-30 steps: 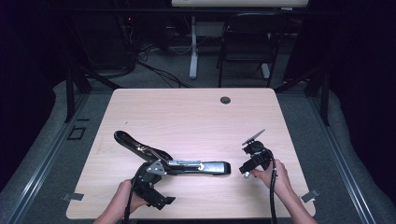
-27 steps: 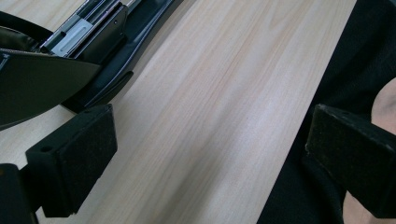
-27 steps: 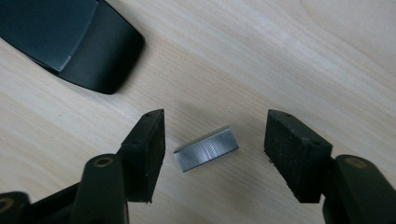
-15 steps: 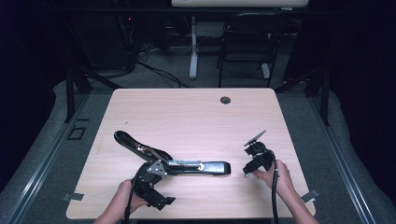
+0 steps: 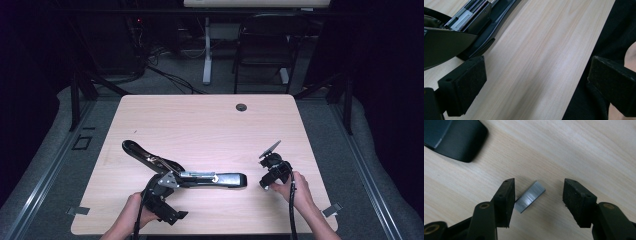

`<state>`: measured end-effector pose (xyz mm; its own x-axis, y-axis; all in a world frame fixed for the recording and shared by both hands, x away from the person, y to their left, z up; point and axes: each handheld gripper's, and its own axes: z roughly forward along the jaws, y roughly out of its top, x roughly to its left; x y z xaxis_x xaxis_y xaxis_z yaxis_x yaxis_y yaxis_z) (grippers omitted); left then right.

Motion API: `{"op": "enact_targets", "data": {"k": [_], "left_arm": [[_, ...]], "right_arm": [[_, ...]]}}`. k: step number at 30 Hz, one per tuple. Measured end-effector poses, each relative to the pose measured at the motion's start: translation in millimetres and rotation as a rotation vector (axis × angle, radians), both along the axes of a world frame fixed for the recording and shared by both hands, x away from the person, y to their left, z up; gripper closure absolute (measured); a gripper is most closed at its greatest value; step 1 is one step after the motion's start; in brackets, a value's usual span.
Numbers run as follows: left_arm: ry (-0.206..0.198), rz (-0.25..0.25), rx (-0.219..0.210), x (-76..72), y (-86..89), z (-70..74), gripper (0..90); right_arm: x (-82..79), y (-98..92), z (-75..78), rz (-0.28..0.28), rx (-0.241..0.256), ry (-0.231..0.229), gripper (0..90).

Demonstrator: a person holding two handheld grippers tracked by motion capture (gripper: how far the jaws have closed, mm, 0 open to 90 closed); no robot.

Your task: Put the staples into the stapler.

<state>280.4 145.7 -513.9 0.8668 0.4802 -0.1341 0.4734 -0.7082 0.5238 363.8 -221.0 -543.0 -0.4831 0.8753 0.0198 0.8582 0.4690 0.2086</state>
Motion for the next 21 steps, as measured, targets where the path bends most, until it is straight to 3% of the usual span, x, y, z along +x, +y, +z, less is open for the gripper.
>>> {"op": "enact_targets", "data": {"k": [1,3,4,8,11,16,17,18,21], "left_arm": [[0.001,-0.001,0.002,0.0,-0.1,0.1,2.1],[0.001,-0.001,0.003,0.1,-0.1,-0.1,2.0],[0.001,0.000,0.002,0.1,0.1,-0.2,2.0],[0.005,-0.002,0.004,0.4,0.2,-0.4,2.0],[0.006,-0.003,0.006,0.2,-0.3,-0.7,2.0],[0.006,-0.006,0.006,0.2,-0.9,-1.0,1.9],[0.006,-0.010,0.009,0.4,-1.1,-1.2,1.9],[0.007,-0.009,0.011,0.1,-1.5,-1.5,1.9],[0.010,-0.012,0.010,-0.1,-2.7,-2.1,1.8]], "right_arm": [[0.6,-1.3,0.9,0.013,-0.013,0.011,43.9],[-1.3,-2.6,-1.6,-0.019,0.015,-0.014,44.8],[0.3,-4.8,1.2,0.007,-0.009,0.014,45.5],[-0.5,-9.2,1.6,0.004,0.004,0.009,50.6],[1.1,-13.3,4.8,0.030,-0.019,0.037,53.2],[2.3,-16.2,5.9,0.041,0.014,0.040,60.9],[1.7,-15.3,5.0,0.027,0.025,0.022,61.9],[3.9,-15.3,8.5,0.050,-0.003,0.041,63.2],[8.4,-13.0,12.6,0.052,0.004,0.050,66.5]]}}
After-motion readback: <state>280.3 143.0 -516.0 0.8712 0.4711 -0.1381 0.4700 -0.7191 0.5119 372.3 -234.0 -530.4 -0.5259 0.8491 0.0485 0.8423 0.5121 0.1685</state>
